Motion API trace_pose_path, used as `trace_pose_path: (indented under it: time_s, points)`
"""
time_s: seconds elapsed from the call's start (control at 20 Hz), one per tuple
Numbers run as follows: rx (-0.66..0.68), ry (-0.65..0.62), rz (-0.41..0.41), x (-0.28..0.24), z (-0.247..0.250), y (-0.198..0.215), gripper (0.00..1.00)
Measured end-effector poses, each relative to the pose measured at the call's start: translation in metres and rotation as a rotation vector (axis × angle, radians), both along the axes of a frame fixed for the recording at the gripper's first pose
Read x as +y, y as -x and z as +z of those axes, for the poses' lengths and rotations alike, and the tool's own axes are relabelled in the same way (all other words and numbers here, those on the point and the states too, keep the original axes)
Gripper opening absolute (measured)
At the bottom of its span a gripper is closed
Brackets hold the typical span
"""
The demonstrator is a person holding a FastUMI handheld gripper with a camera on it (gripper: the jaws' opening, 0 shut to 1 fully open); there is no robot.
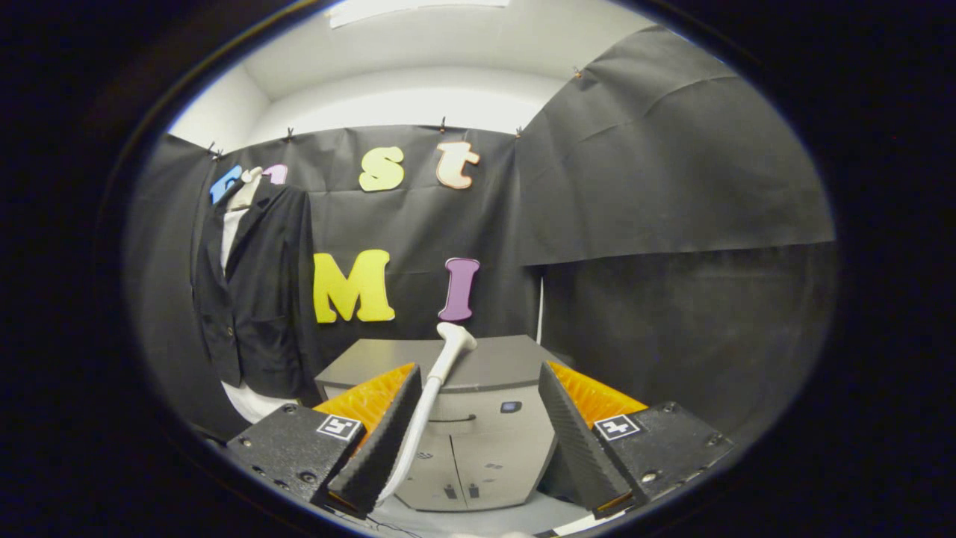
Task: Iron the clothes twice with a garment steamer, once on the left side and once on the right side.
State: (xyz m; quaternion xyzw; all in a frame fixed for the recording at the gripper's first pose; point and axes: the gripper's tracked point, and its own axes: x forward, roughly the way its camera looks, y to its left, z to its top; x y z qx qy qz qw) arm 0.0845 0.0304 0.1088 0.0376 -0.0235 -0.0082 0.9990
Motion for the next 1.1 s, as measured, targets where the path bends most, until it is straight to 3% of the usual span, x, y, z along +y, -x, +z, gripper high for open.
trace_pose_path:
  time_s: [0.3,0.7,1.0,1.1]
  points:
    - [0.084,-0.008,0.097,0.019,0.011,-0.123,0.98]
    - [0.272,-0.034,0.234,0.042,-0.043,-0.272,0.95]
    - [0.412,-0.117,0.295,0.055,-0.091,-0.33,0.91]
    - [0.45,-0.147,0.315,0.062,-0.101,-0.338,0.82]
